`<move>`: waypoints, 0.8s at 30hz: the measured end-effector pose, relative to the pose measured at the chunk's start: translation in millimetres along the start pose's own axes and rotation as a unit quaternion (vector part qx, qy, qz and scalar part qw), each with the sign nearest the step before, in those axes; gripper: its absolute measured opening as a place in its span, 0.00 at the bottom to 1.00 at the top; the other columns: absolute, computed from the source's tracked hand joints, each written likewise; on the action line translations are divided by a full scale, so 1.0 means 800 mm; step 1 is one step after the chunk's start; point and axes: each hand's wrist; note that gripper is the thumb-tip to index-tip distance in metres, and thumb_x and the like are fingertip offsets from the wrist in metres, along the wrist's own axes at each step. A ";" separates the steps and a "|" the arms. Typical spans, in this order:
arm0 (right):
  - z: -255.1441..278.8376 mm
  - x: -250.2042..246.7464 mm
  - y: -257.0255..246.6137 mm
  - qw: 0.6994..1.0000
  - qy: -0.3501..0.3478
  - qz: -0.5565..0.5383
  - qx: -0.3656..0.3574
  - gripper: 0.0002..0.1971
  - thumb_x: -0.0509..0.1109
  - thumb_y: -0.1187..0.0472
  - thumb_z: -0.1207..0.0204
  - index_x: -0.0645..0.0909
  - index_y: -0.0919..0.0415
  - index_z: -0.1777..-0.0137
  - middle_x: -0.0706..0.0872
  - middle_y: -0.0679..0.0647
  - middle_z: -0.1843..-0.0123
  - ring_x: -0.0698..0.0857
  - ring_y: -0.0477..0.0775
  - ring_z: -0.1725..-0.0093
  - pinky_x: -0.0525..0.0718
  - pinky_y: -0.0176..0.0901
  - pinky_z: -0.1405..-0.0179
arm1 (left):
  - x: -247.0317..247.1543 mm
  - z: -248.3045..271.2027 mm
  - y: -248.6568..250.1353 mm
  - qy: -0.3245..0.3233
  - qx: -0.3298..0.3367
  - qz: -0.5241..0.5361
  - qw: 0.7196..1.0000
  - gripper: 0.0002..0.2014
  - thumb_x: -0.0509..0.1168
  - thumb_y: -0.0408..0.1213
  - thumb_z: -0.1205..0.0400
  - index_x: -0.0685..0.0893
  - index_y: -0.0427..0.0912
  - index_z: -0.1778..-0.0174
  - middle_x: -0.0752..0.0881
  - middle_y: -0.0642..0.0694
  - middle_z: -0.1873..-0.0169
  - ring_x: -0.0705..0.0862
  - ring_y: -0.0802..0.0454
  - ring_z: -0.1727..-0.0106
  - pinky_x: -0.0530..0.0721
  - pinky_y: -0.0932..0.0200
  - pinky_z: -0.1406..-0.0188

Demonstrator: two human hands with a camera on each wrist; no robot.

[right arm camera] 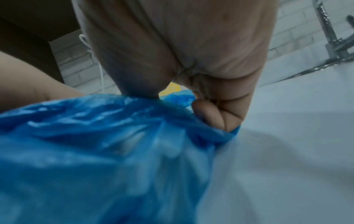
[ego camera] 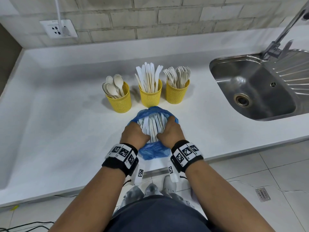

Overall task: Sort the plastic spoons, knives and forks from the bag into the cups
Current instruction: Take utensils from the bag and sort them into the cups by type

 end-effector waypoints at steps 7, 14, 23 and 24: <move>-0.003 0.002 0.003 1.000 -0.004 -0.001 0.011 0.10 0.73 0.63 0.27 0.74 0.61 0.62 0.79 0.51 0.70 0.79 0.50 0.69 0.66 0.33 0.79 | -0.001 -0.001 0.000 -0.010 -0.006 -0.002 1.000 0.11 0.75 0.36 0.30 0.84 0.38 0.56 0.87 0.44 0.61 0.87 0.45 0.60 0.77 0.60 0.68; 0.001 -0.002 -0.001 1.000 -0.007 -0.008 0.002 0.16 0.71 0.63 0.23 0.71 0.58 0.69 0.79 0.51 0.70 0.79 0.51 0.68 0.66 0.36 0.77 | -0.003 0.002 0.005 -0.003 -0.010 -0.023 1.000 0.09 0.76 0.38 0.29 0.81 0.41 0.66 0.84 0.45 0.68 0.85 0.45 0.64 0.75 0.60 0.70; 0.007 -0.010 -0.001 0.996 -0.038 -0.084 0.006 0.14 0.75 0.65 0.27 0.76 0.59 0.71 0.81 0.54 0.70 0.81 0.56 0.66 0.77 0.43 0.64 | -0.005 0.000 0.000 -0.013 -0.042 0.014 0.999 0.10 0.75 0.37 0.30 0.86 0.35 0.57 0.88 0.41 0.63 0.86 0.48 0.65 0.78 0.60 0.70; 0.008 -0.010 -0.001 0.994 -0.042 -0.102 0.013 0.12 0.75 0.65 0.28 0.78 0.59 0.70 0.83 0.55 0.68 0.83 0.57 0.63 0.80 0.47 0.60 | -0.005 -0.002 -0.001 -0.012 -0.040 0.013 0.999 0.11 0.75 0.38 0.30 0.86 0.35 0.58 0.88 0.42 0.65 0.85 0.49 0.66 0.76 0.60 0.72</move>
Point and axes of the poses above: each hand's wrist, its own z-axis away from the middle knuckle, its own x-axis out of the palm, y = z × x
